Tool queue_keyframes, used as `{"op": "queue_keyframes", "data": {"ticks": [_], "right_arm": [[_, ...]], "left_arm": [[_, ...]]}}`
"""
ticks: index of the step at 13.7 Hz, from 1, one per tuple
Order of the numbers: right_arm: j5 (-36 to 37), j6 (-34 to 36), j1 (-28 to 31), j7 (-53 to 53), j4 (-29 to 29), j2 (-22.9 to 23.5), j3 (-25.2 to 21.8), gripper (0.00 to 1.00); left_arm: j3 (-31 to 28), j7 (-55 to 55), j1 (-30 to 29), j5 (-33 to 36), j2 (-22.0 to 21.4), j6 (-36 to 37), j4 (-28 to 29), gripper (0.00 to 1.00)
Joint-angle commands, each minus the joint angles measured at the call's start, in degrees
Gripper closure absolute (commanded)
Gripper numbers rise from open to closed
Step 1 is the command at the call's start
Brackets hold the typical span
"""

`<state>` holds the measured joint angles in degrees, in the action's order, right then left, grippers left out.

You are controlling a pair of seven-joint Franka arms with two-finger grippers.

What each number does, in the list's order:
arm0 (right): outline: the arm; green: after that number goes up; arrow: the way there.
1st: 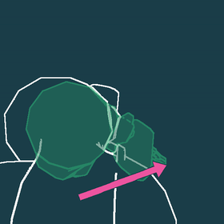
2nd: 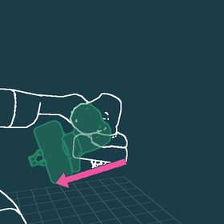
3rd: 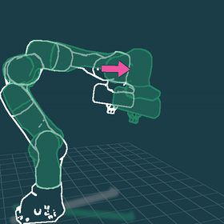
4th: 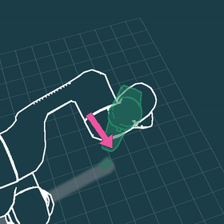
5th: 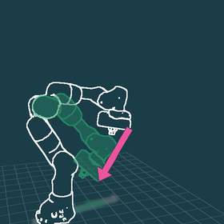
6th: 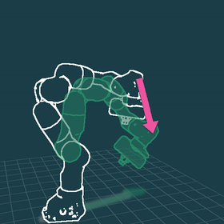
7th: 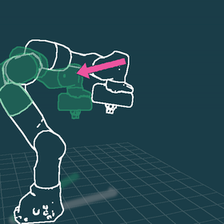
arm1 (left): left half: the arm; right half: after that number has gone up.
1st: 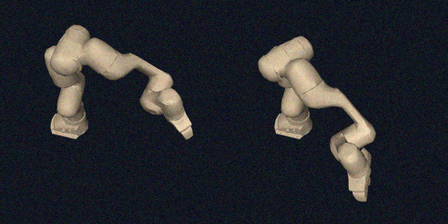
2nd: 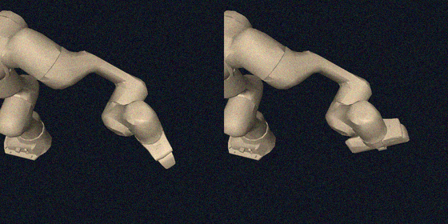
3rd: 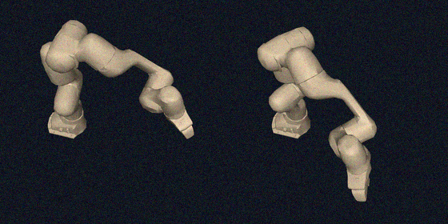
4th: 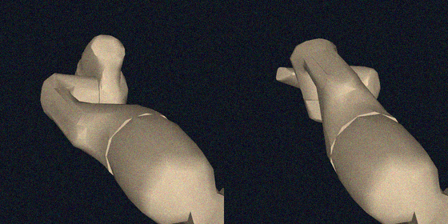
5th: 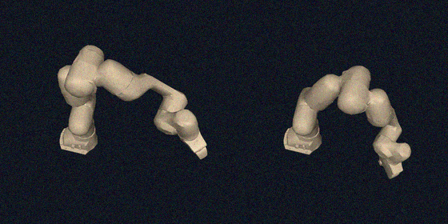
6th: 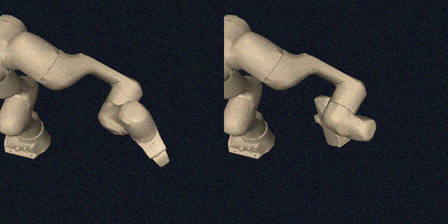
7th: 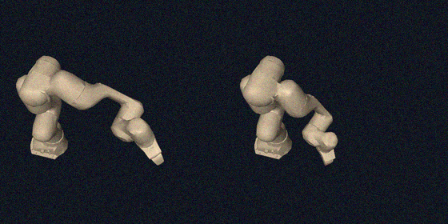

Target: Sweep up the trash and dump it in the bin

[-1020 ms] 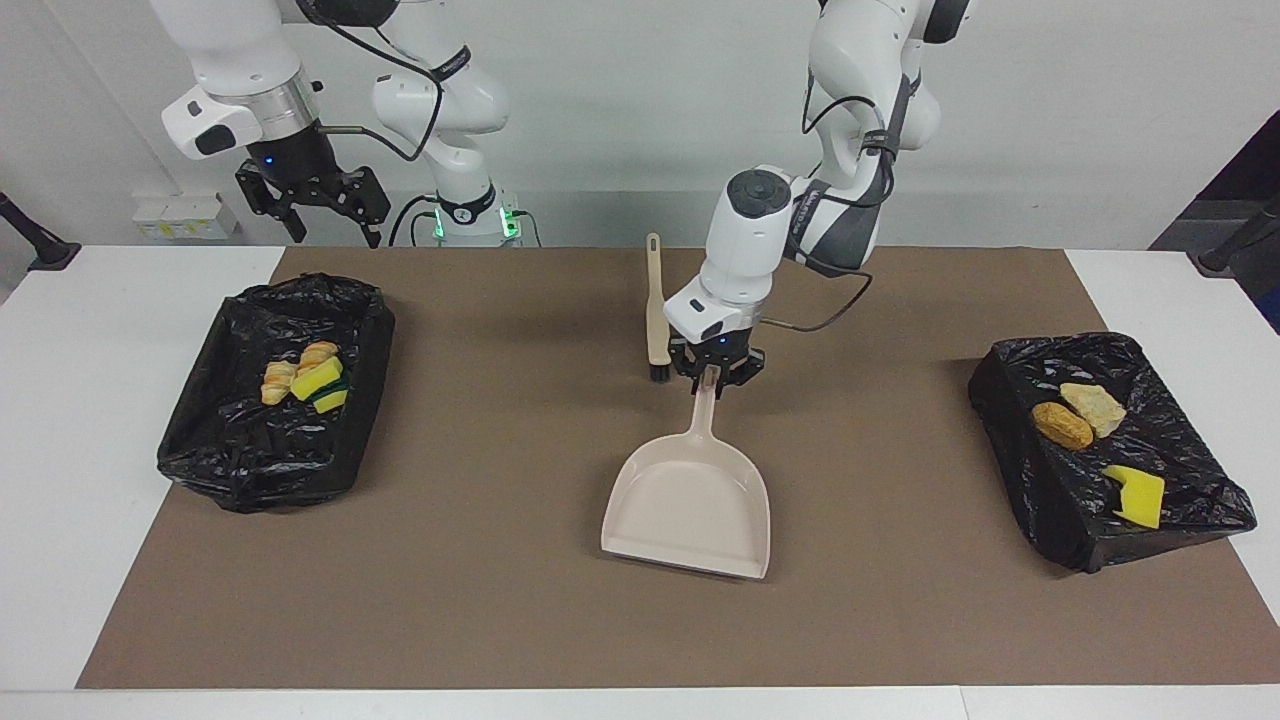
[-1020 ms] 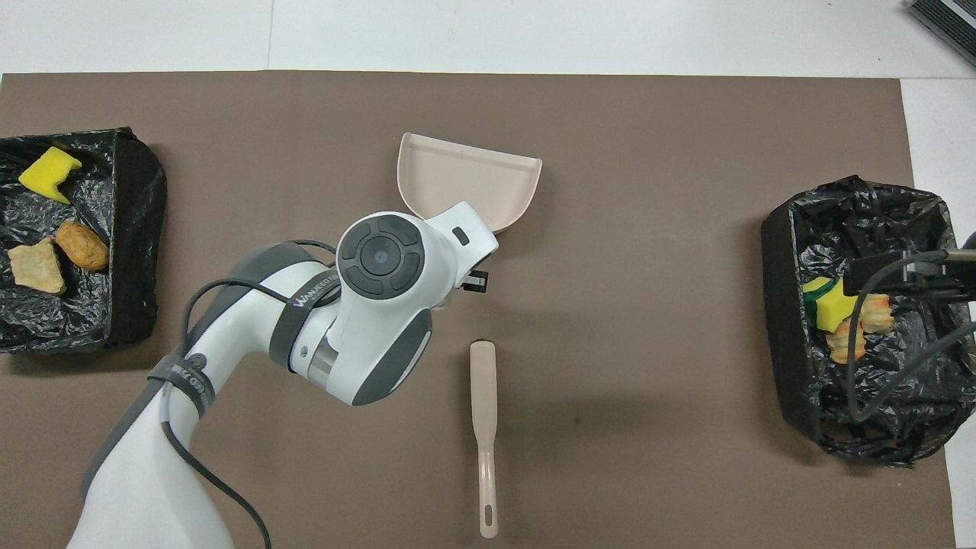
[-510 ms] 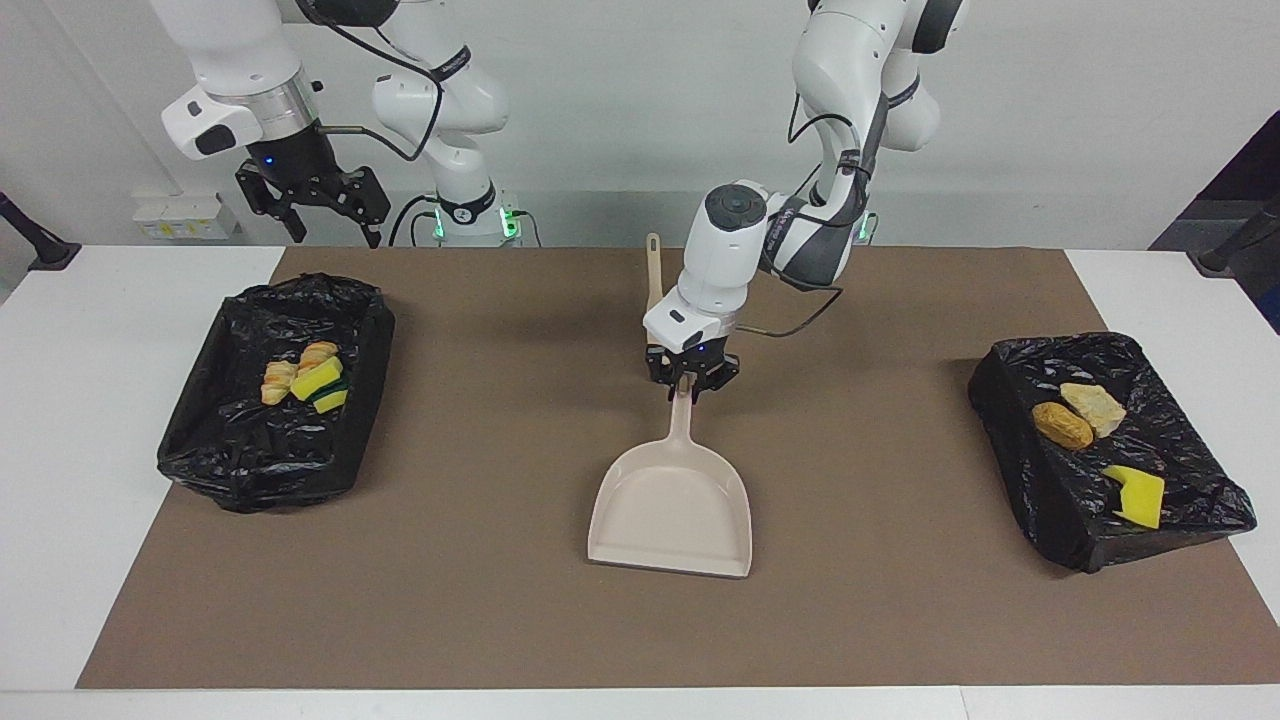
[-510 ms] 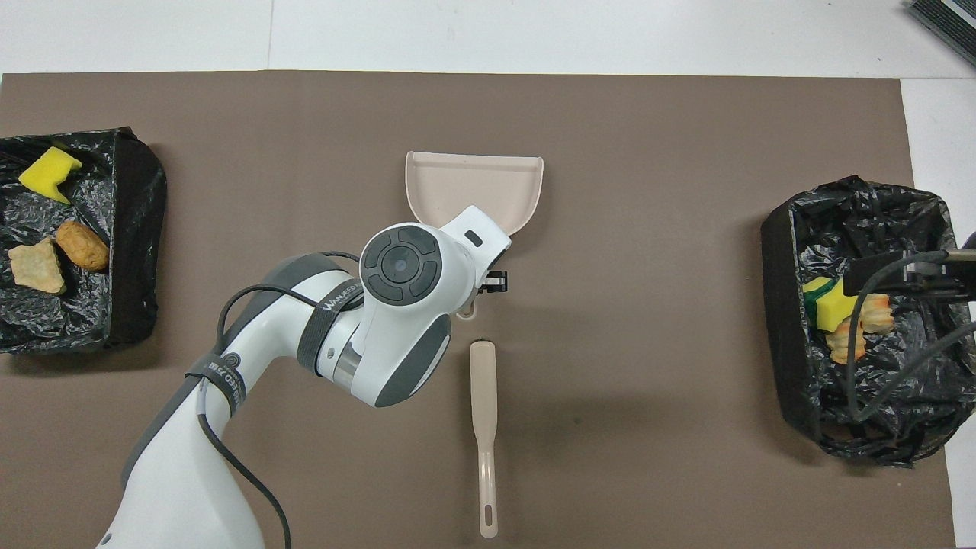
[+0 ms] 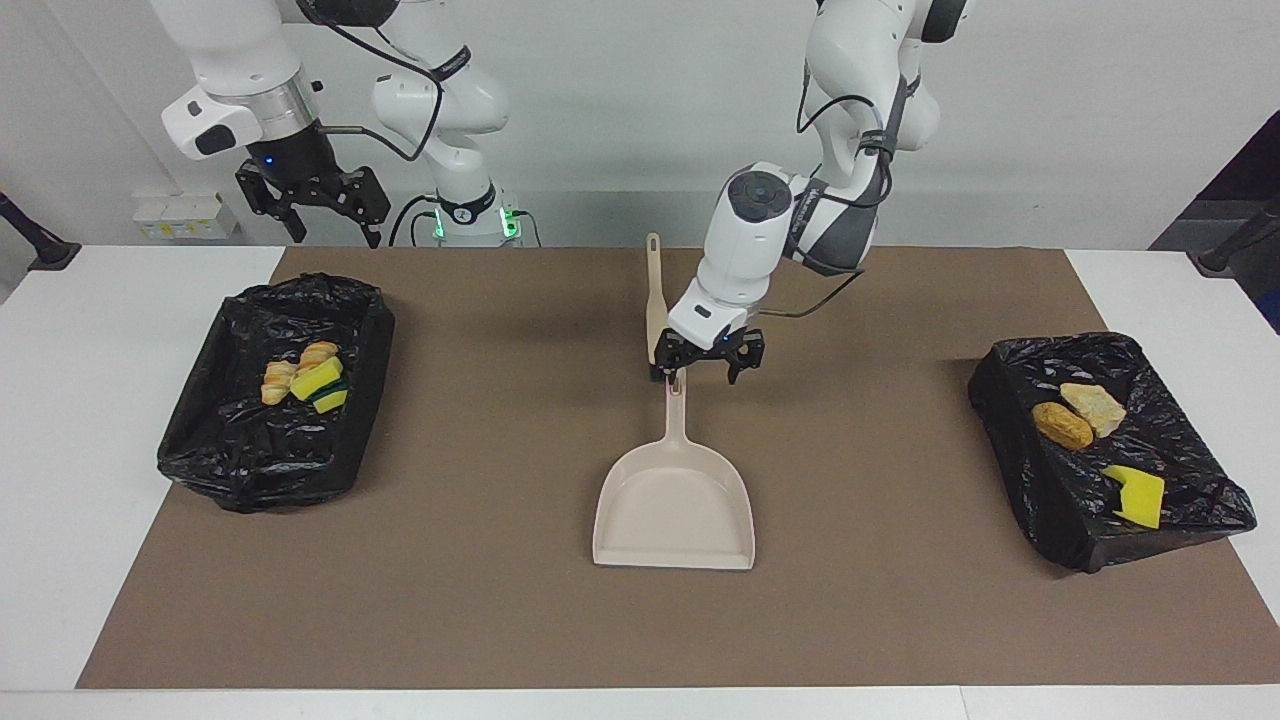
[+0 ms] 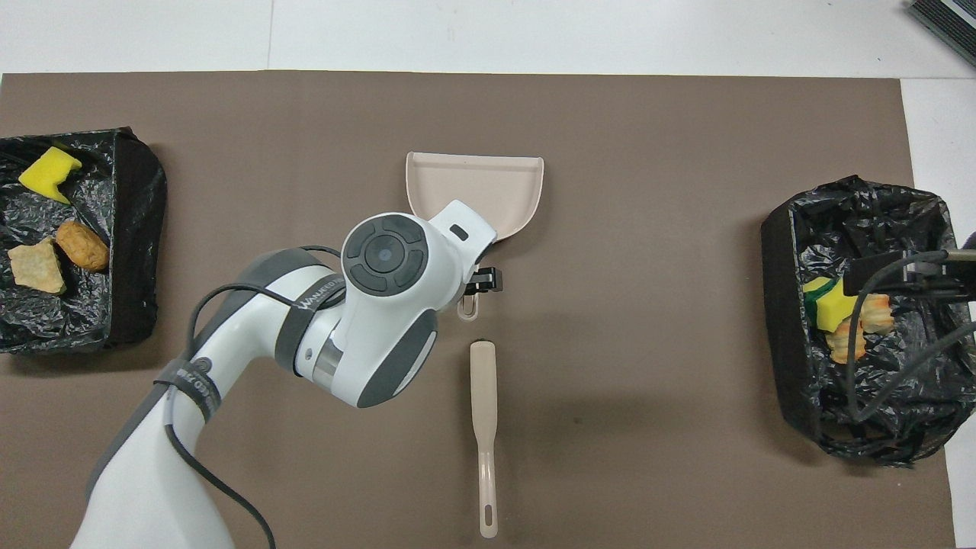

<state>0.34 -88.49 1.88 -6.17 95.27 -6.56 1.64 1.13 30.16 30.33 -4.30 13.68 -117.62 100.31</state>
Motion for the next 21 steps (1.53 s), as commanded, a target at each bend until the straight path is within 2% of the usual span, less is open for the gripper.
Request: {"op": "queue_keyframes", "data": {"ticks": [1,6,9,12,16,18,21], "right_arm": [[-1.13,0.42,1.02,0.10,0.09,-0.30,0.47,0.00],[-1.13,0.42,0.94,0.10,0.09,-0.30,0.47,0.00],[-1.13,0.42,1.02,0.10,0.09,-0.30,0.47,0.00],[-1.13,0.42,1.02,0.10,0.09,-0.30,0.47,0.00],[-1.13,0.42,0.94,0.19,0.09,-0.30,0.47,0.00],[-1.13,0.42,1.02,0.19,0.09,-0.30,0.47,0.00],[-1.13,0.42,1.02,0.10,0.09,-0.30,0.47,0.00]], "left_arm": [[-0.07,-5.97,-5.18,0.08,-0.41,7.82,-4.58,0.00],[-0.07,-23.44,-17.21,1.66,-3.92,14.33,-4.77,0.00],[-0.07,-31.72,-23.29,2.01,-7.61,18.29,-4.68,0.00],[-0.07,-33.94,-24.18,4.12,-10.77,20.75,-4.86,0.00],[0.10,-34.03,-25.58,4.56,-12.62,29.79,-10.12,0.00],[0.02,-36.29,-26.81,4.48,-15.78,31.39,-8.73,0.00],[0.02,-37.99,-27.08,4.48,-16.41,33.59,-8.81,0.00]]}}
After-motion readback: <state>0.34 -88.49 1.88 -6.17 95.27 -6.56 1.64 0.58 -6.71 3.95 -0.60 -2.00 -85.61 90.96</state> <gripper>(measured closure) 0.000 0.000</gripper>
